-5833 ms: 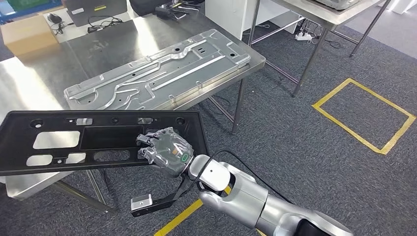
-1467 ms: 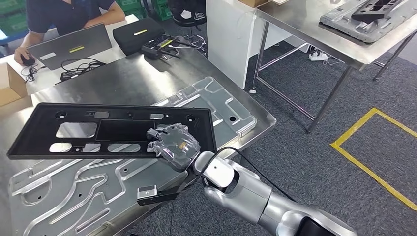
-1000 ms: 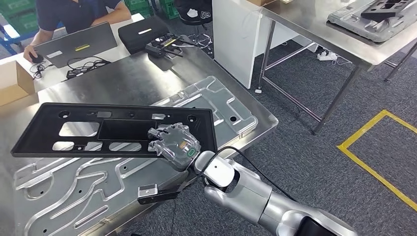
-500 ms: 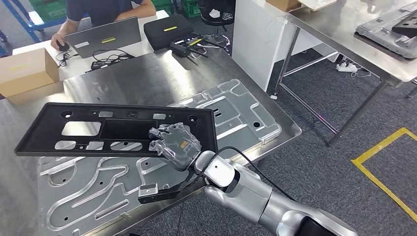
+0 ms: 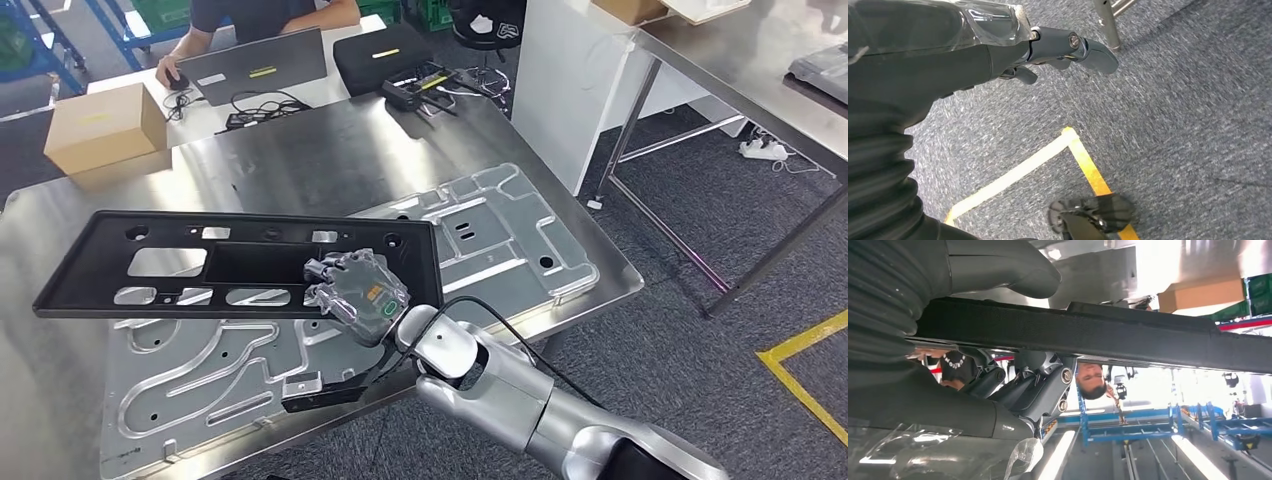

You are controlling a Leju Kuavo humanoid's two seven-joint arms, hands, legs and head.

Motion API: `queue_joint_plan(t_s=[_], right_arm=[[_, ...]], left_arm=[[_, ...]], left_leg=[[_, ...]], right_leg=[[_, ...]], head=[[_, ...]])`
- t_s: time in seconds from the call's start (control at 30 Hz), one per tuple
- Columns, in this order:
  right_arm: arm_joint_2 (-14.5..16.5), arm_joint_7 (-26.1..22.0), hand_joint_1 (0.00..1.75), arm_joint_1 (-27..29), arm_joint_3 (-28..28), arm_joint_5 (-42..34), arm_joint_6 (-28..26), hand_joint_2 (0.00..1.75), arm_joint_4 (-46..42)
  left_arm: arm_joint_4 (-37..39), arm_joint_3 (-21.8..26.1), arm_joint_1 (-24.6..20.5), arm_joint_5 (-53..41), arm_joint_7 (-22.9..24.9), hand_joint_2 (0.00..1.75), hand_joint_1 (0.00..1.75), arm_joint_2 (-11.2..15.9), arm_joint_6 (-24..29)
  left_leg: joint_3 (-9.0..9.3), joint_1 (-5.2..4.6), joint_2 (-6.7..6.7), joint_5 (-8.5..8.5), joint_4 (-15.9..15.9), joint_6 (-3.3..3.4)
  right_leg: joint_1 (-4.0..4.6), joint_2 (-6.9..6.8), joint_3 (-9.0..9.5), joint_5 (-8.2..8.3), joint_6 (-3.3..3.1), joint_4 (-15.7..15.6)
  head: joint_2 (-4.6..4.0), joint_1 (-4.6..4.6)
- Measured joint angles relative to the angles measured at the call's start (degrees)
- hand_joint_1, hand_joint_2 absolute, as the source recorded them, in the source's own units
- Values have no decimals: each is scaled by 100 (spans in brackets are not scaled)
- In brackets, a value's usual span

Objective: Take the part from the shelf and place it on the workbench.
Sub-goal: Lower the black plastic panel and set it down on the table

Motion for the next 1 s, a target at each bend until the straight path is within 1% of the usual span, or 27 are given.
queue_joint_plan(t_s=[0.03,0.07,0.1,0.17,0.2,0.23,0.27,0.33,0.37,0.4,0.43,0.47,0.5,0.53,0.57,0.6,0.67,0.7,0.73,0.77,0.8,0.83,0.87,0.9,0.93,0.97,1.0], right_arm=[[3,11,175,-8,-2,2,1,175,0],[5,17,175,-16,-3,3,0,175,1],[7,18,175,-21,-3,4,-1,175,1],[14,10,175,-24,-5,7,-4,175,2],[16,7,175,-23,-6,9,-5,175,2],[20,6,175,-23,-8,9,-7,175,2],[20,6,175,-22,-9,9,-8,175,3],[8,7,175,-18,-9,9,-7,175,4],[-2,7,175,-11,-9,9,-7,175,5],[-11,7,175,-3,-9,9,-7,175,7],[-16,6,175,4,-9,9,-8,175,10],[-19,4,175,8,-9,8,-8,175,14],[-20,3,175,9,-9,5,-8,175,18],[-19,4,175,6,-9,3,-7,175,21],[-18,12,175,3,-9,-1,0,175,22],[-16,26,175,1,-9,-3,10,175,24],[-10,43,175,-6,-9,-14,31,175,26],[-8,20,175,-12,-10,-37,33,175,33],[-5,-30,175,-25,-15,-83,30,175,48],[-4,-108,175,-47,-21,-150,24,175,73],[-6,-203,175,-73,-27,-234,19,175,112],[-9,-293,175,-101,-32,-317,16,175,154],[-14,-366,175,-124,-33,-387,16,175,199],[-18,-412,175,-138,-33,-440,16,175,239],[-21,-432,175,-143,-33,-472,16,175,274],[-22,-437,175,-147,-33,-491,16,175,305],[-22,-438,175,-155,-34,-503,16,175,332]], left_arm=[[-1,0,-10,-9,-1,175,0,0,1],[-1,0,-18,-19,-1,175,0,0,1],[-2,0,-22,-27,-8,175,0,0,1],[-2,0,-10,-33,-36,175,0,1,1],[-2,1,-2,-34,-54,175,0,1,2],[-3,1,0,-35,-65,175,0,3,3],[-3,2,-2,-37,-72,175,0,4,3],[-6,2,-10,-40,-77,175,0,4,2],[-7,2,-8,-42,-78,175,0,2,1],[-8,2,-2,-44,-78,175,0,1,0],[-8,2,3,-45,-79,175,0,1,0],[-8,2,6,-48,-81,175,0,1,0],[-8,2,7,-49,-83,175,0,1,0],[-8,2,4,-50,-84,175,0,1,0],[-9,2,3,-50,-85,175,0,0,0],[-9,2,5,-50,-85,175,0,-1,0],[-10,3,17,-50,-84,175,0,3,0],[-10,4,26,-51,-84,175,0,7,1],[-10,7,28,-51,-81,175,0,10,1],[-10,9,23,-54,-73,175,0,14,1],[-10,12,14,-62,-61,175,0,13,1],[-10,14,4,-78,-43,175,0,13,0],[-10,16,-3,-100,-20,175,0,13,0],[-10,17,-6,-125,2,175,0,13,0],[-10,17,-8,-148,23,175,0,14,0],[-10,17,-12,-168,40,175,0,15,0],[-10,17,-20,-184,46,175,0,16,0]], left_leg=[[176,-28,84,120,-357,27],[277,-57,144,168,-564,55],[295,-87,149,155,-618,82],[299,-90,44,175,-626,146],[315,-81,-7,187,-641,176],[336,-67,-54,201,-657,218],[355,-55,-101,210,-668,256],[360,-60,-207,210,-667,311],[361,-67,-270,208,-666,319],[363,-73,-341,207,-665,322],[368,-79,-413,206,-663,322],[374,-82,-488,204,-659,319],[378,-81,-557,199,-655,312],[374,-92,-620,190,-642,297],[365,-93,-673,184,-634,279],[353,-92,-717,180,-631,254],[331,-72,-793,179,-636,197],[306,-73,-753,151,-604,164],[245,-74,-654,78,-489,127],[127,-69,-521,-50,-249,86],[-51,-56,-365,-219,105,43],[-263,-28,-269,-392,529,4],[-457,1,-220,-509,900,-27],[-573,24,-196,-535,1102,-49],[-570,44,-182,-448,1067,-65],[-435,58,-167,-261,771,-72],[-213,65,-144,-40,310,-70]], right_leg=[[12,-39,9,-10,20,-1],[22,-72,15,-16,43,-3],[32,-108,22,-21,69,-6],[36,-178,47,-39,130,-18],[30,-159,55,-80,159,13],[25,-85,15,-180,178,147],[18,19,-89,-338,188,408],[21,215,-471,-721,185,1237],[26,253,-646,-824,183,1573],[32,275,-738,-821,177,1720],[34,292,-706,-697,164,1608],[32,329,-566,-488,144,1273],[29,425,-369,-274,121,826],[21,518,-184,-113,102,424],[19,590,-57,-22,89,148],[25,630,3,-1,78,18],[36,550,18,2,45,-12],[29,508,27,7,20,-24],[13,464,36,11,-8,-36],[-5,423,45,13,-30,-48],[-6,387,50,7,-43,-48],[-7,350,51,1,-53,-48],[-7,315,53,-6,-55,-48],[-9,285,58,-13,-51,-47],[-11,261,66,-20,-44,-47],[-15,244,80,-30,-32,-46],[-18,231,98,-42,-14,-46]], head=[[0,1],[0,1],[0,1],[0,1],[0,2],[0,3],[0,3],[0,4],[0,3],[0,3],[0,3],[0,3],[0,4],[0,3],[0,3],[0,3],[0,3],[0,2],[0,0],[0,-3],[0,-5],[0,-7],[0,-7],[0,-7],[0,-7],[0,-7],[0,-7]])
